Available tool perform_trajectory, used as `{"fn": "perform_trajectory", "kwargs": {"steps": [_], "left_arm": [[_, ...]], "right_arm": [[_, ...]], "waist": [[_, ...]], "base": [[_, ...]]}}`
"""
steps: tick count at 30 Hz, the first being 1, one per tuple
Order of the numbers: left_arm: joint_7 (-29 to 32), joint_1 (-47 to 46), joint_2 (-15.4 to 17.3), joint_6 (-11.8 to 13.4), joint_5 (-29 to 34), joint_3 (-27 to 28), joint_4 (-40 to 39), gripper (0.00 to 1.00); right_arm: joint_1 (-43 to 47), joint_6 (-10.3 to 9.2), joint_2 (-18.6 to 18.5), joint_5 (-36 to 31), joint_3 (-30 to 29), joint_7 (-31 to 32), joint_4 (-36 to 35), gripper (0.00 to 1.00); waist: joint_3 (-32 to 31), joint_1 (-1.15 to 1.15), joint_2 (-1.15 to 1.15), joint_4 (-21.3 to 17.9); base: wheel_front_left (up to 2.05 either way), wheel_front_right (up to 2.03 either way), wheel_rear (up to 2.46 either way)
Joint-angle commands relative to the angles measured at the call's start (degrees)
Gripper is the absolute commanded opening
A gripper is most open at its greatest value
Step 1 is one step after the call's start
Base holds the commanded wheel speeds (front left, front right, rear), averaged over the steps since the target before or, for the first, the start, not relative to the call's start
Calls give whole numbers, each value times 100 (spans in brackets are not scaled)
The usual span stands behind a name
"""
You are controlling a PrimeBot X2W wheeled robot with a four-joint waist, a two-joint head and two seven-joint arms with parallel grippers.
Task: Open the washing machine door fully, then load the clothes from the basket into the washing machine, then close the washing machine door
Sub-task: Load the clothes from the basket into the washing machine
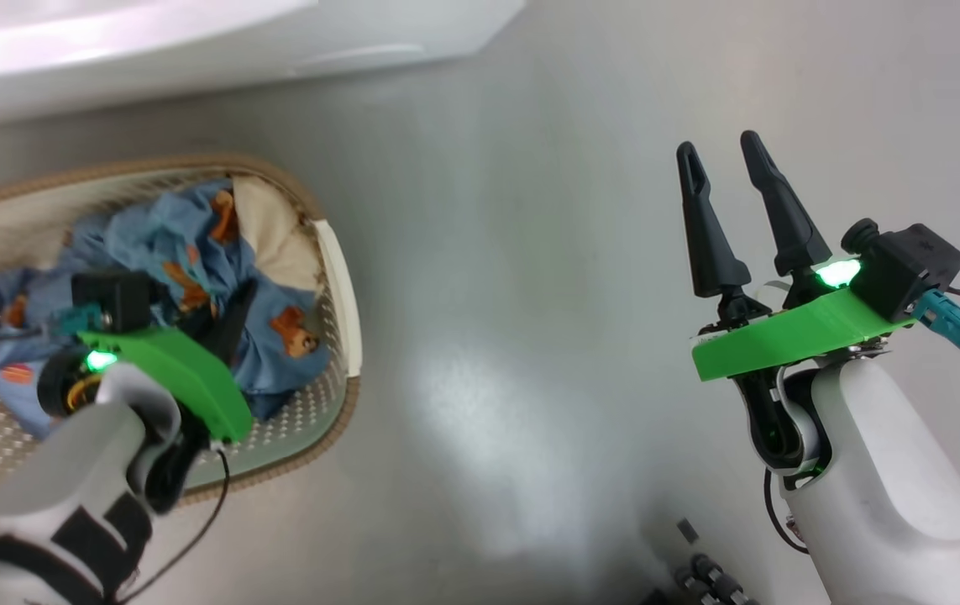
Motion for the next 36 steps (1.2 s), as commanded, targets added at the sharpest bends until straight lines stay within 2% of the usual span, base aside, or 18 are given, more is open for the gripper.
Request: {"fn": "perform_trajectory", "kwargs": {"steps": [1,7,12,17,18,27,36], "left_arm": [[-92,199,215,4,-46,84,-137,0],[-334,443,341,4,-74,-30,-568,0],[-387,570,314,4,45,143,-850,0],[-391,861,187,4,487,816,-1198,0],[-391,1040,128,4,677,1132,-1347,0],[-392,1942,-130,39,1736,2474,-2057,0],[-392,2728,-473,105,2417,3504,-2928,0]], "right_arm": [[183,32,33,-22,114,-46,-73,100],[289,32,34,-120,30,-46,71,100],[369,32,34,-206,-33,-46,215,100],[445,32,15,-263,-61,-46,341,100],[482,32,-18,-250,-68,-46,384,100],[797,32,-256,-92,-160,-46,511,100],[1091,32,-508,91,-133,-46,579,100]], "waist": [[-332,0,0,166],[-865,0,0,346],[-1333,0,0,565],[-1762,0,0,793],[-1918,0,0,875],[-2636,0,0,1183],[-3305,0,0,1427]], "base": [[0,0,0],[0,0,0],[0,0,0],[0,0,0],[0,0,0],[0,0,0],[0,0,0]]}}
